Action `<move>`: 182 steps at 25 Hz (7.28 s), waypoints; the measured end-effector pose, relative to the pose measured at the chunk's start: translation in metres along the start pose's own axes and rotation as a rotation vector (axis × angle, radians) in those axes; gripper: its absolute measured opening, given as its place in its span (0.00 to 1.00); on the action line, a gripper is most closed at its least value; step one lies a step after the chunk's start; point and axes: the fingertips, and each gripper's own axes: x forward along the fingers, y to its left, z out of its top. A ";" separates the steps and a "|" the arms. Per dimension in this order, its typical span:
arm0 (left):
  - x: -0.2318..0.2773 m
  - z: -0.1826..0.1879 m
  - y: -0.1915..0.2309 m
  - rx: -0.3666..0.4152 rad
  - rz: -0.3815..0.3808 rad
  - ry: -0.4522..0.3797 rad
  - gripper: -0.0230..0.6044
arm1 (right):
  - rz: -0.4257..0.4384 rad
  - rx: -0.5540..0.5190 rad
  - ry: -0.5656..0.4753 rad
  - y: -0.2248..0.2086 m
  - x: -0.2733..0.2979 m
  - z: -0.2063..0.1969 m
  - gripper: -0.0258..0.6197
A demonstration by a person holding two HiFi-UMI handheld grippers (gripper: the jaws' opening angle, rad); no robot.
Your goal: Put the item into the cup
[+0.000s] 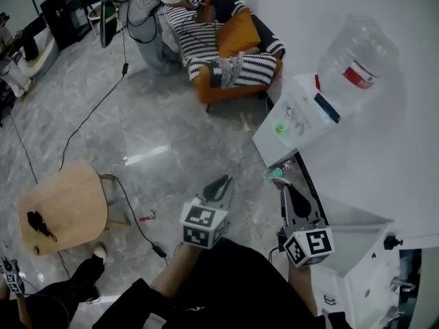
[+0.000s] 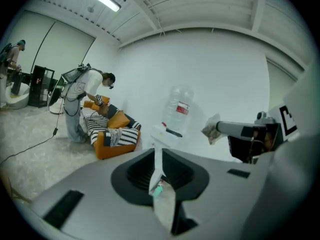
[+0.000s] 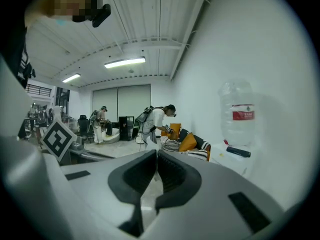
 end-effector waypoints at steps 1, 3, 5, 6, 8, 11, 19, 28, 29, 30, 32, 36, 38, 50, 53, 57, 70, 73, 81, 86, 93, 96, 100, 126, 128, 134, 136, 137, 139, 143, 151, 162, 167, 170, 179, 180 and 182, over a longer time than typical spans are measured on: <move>0.011 0.010 0.002 0.011 -0.015 -0.009 0.11 | 0.002 0.006 -0.002 -0.005 0.012 0.003 0.07; 0.025 0.026 0.003 0.036 -0.047 -0.019 0.11 | -0.007 0.022 0.004 -0.014 0.031 0.004 0.07; 0.033 0.037 0.005 0.070 -0.073 -0.024 0.11 | -0.034 0.031 0.003 -0.024 0.045 0.007 0.07; 0.038 0.042 0.007 0.085 -0.083 -0.024 0.11 | -0.051 0.032 -0.001 -0.029 0.051 0.009 0.07; 0.051 0.047 0.010 0.100 -0.104 -0.014 0.11 | -0.083 0.039 -0.005 -0.041 0.059 0.011 0.07; 0.068 0.051 0.008 0.106 -0.143 0.008 0.11 | -0.135 0.061 0.016 -0.058 0.062 0.003 0.07; 0.099 0.057 -0.004 0.120 -0.210 0.038 0.11 | -0.242 0.077 0.056 -0.111 0.068 -0.004 0.07; 0.139 0.053 0.008 0.108 -0.203 0.110 0.11 | -0.188 0.110 0.118 -0.118 0.111 -0.027 0.07; 0.147 0.052 0.008 0.107 -0.204 0.124 0.11 | -0.193 0.119 0.126 -0.126 0.114 -0.032 0.07; 0.157 0.051 0.008 0.106 -0.204 0.139 0.11 | -0.200 0.128 0.136 -0.135 0.117 -0.037 0.07; 0.174 0.048 0.008 0.106 -0.200 0.177 0.11 | -0.218 0.149 0.161 -0.154 0.123 -0.049 0.07; 0.215 0.050 0.006 0.138 -0.209 0.241 0.11 | -0.254 0.144 0.195 -0.199 0.147 -0.067 0.07; 0.241 0.042 0.013 0.165 -0.203 0.271 0.11 | -0.249 0.114 0.213 -0.215 0.172 -0.087 0.07; 0.393 -0.060 0.041 0.239 -0.270 0.472 0.11 | -0.266 -0.006 0.318 -0.274 0.287 -0.203 0.07; 0.434 -0.089 0.059 0.200 -0.246 0.481 0.11 | -0.278 -0.014 0.346 -0.297 0.310 -0.242 0.07; 0.475 -0.128 0.071 0.167 -0.244 0.491 0.11 | -0.281 -0.103 0.433 -0.317 0.328 -0.290 0.07; 0.544 -0.179 0.065 0.098 -0.259 0.481 0.11 | -0.416 -0.327 0.473 -0.374 0.371 -0.332 0.07; 0.548 -0.189 0.067 0.088 -0.243 0.492 0.11 | -0.436 -0.297 0.482 -0.389 0.375 -0.342 0.07; 0.561 -0.199 0.082 0.097 -0.222 0.508 0.11 | -0.483 -0.299 0.493 -0.419 0.399 -0.357 0.07; 0.561 -0.203 0.083 0.088 -0.214 0.507 0.11 | -0.490 -0.306 0.491 -0.422 0.406 -0.362 0.07; 0.551 -0.214 0.078 0.084 -0.221 0.528 0.11 | -0.507 -0.327 0.487 -0.424 0.408 -0.364 0.07; 0.547 -0.217 0.078 0.077 -0.221 0.535 0.11 | -0.524 -0.333 0.478 -0.424 0.408 -0.363 0.07; 0.547 -0.214 0.075 0.073 -0.230 0.530 0.11 | -0.523 -0.327 0.469 -0.424 0.408 -0.364 0.07; 0.519 -0.213 0.067 0.093 -0.216 0.483 0.11 | -0.495 -0.243 0.376 -0.387 0.368 -0.357 0.06; 0.509 -0.217 0.062 0.101 -0.222 0.485 0.11 | -0.496 -0.216 0.367 -0.378 0.357 -0.357 0.06; 0.472 -0.228 0.050 0.096 -0.251 0.490 0.11 | -0.520 -0.118 0.357 -0.341 0.321 -0.362 0.06; 0.454 -0.233 0.049 0.079 -0.251 0.495 0.11 | -0.522 -0.076 0.346 -0.320 0.308 -0.358 0.06; 0.445 -0.233 0.049 0.080 -0.247 0.491 0.11 | -0.524 -0.056 0.331 -0.311 0.301 -0.354 0.06; 0.422 -0.233 0.050 0.083 -0.236 0.484 0.11 | -0.519 -0.043 0.294 -0.291 0.286 -0.343 0.06; 0.358 -0.225 0.059 0.096 -0.202 0.477 0.11 | -0.488 0.013 0.257 -0.241 0.253 -0.325 0.06; 0.240 -0.105 0.018 0.025 -0.131 0.339 0.11 | -0.443 0.045 0.175 -0.178 0.169 -0.197 0.06; 0.162 0.056 -0.087 0.161 -0.215 0.059 0.11 | -0.436 0.143 -0.023 -0.181 0.075 -0.037 0.06; 0.157 0.111 -0.114 0.244 -0.180 -0.066 0.11 | -0.377 0.153 -0.118 -0.177 0.053 0.013 0.06; 0.159 0.123 -0.128 0.261 -0.152 -0.105 0.10 | -0.353 0.127 -0.141 -0.173 0.051 0.027 0.06; 0.190 0.153 -0.183 0.326 -0.154 -0.162 0.08 | -0.220 0.136 -0.213 -0.205 0.049 0.060 0.06; 0.195 0.154 -0.185 0.325 -0.150 -0.162 0.08 | -0.220 0.122 -0.214 -0.209 0.049 0.062 0.06; 0.203 0.155 -0.188 0.323 -0.142 -0.163 0.08 | -0.221 0.105 -0.210 -0.217 0.049 0.062 0.06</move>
